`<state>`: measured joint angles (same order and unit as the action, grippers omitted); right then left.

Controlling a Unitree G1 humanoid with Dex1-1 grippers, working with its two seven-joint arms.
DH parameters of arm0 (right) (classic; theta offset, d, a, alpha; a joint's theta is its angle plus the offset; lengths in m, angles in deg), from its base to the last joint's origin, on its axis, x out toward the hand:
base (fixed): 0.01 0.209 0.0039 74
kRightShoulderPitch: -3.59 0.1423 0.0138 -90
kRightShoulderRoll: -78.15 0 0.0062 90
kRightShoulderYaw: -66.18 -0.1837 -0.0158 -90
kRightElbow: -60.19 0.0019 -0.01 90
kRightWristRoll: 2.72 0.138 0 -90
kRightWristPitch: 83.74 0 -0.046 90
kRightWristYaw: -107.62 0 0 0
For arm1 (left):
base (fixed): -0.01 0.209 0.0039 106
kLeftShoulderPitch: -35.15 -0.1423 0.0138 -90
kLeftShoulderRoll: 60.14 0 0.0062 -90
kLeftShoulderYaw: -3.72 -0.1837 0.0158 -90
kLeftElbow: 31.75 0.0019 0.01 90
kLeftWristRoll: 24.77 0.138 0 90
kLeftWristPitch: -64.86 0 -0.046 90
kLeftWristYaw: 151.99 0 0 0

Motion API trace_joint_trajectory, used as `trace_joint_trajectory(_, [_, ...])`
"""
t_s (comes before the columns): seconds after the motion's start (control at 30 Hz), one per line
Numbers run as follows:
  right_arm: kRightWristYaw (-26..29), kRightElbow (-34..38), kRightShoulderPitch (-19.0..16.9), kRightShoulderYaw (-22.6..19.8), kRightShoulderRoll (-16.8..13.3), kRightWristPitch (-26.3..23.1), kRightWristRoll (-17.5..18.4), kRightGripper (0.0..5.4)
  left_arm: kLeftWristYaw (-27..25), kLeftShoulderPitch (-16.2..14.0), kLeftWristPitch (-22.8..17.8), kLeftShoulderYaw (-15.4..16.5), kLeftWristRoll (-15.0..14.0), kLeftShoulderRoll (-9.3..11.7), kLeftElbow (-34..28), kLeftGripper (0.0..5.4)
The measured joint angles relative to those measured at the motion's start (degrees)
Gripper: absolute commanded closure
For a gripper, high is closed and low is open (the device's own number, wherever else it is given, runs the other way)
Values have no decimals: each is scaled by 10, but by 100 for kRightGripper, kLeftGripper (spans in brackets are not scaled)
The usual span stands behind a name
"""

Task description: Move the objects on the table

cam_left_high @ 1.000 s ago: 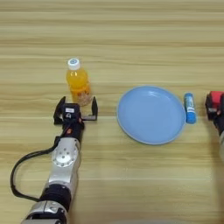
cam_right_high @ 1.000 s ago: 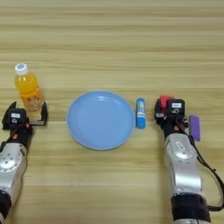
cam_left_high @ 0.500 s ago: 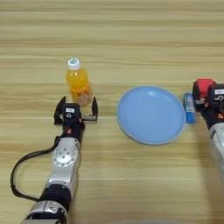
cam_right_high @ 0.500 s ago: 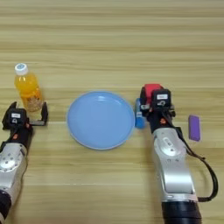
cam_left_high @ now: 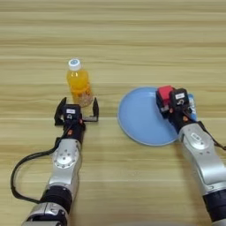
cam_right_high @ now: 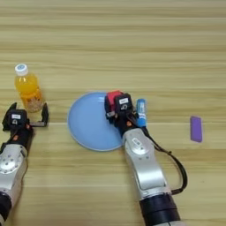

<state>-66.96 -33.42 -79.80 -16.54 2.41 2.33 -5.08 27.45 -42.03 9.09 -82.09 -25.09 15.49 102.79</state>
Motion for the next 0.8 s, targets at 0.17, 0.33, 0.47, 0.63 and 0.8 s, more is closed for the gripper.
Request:
trace_joint_trajectory(0.17, [14,-34,-1,14,7,8,0,312,1,0,0,0,0,0,0,0])
trace_joint_trajectory(0.33, [27,-36,-3,23,15,5,6,312,2,0,0,0,0,0,0,0])
trace_joint_trajectory(0.47, [38,-37,-6,27,19,-3,10,312,2,0,0,0,0,0,1,0])
trace_joint_trajectory(0.63, [40,-44,-9,30,19,-4,9,257,2,1,0,0,0,0,1,0])
trace_joint_trajectory(0.8, [29,-38,-9,29,18,16,2,175,2,2,1,0,0,0,3,0])
